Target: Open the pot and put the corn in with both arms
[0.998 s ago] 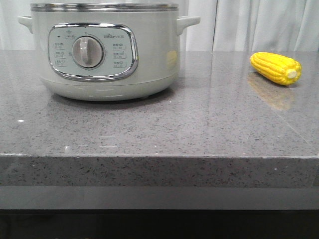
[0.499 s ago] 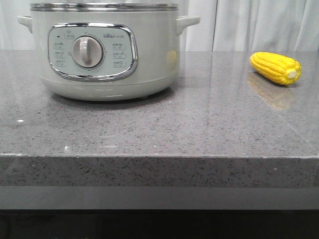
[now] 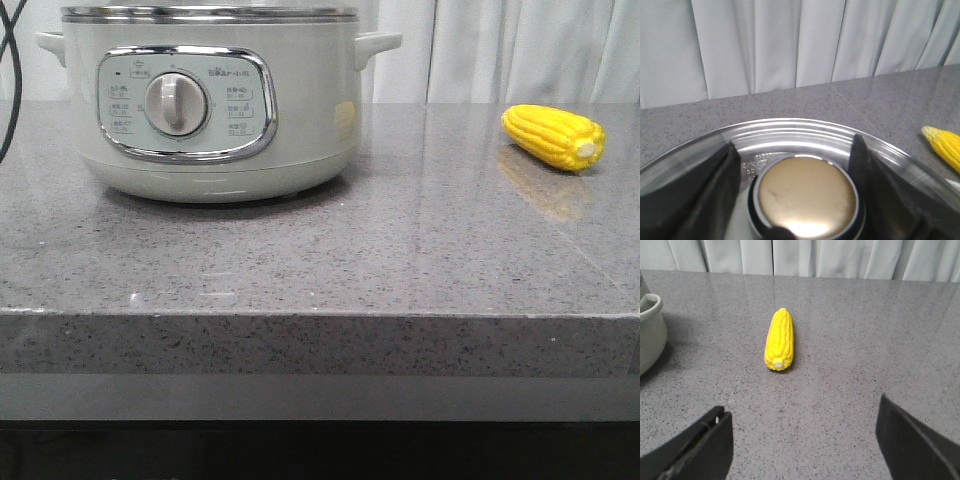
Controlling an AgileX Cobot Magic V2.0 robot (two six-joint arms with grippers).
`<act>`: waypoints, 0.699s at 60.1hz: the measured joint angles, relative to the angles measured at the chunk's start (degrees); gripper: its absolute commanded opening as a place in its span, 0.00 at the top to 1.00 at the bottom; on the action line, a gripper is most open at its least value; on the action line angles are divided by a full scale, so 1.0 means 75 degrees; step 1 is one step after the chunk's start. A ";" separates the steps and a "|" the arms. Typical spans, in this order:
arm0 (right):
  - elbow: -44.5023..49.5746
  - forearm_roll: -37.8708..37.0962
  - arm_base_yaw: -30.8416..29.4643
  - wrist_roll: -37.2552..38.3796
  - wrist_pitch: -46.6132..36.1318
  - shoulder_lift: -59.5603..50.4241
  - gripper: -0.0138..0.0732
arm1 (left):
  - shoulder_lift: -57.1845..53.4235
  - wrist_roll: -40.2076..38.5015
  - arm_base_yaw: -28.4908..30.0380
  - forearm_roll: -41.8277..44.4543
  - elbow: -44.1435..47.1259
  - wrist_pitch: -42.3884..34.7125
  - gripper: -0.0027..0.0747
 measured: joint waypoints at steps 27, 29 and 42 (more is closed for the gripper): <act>0.0000 0.0000 0.0000 0.0000 0.0000 0.0000 0.15 | 0.0000 0.0061 0.0000 0.0025 0.0000 -0.0092 0.77; 0.0000 0.0000 0.0000 0.0000 0.0000 0.0000 0.15 | 0.0000 0.0061 0.0000 0.0025 0.0000 -0.0104 0.76; 0.0000 0.0000 0.0000 -0.0013 0.0000 0.0000 0.15 | -0.0168 0.0061 0.0000 -0.0003 -0.0174 0.0364 0.76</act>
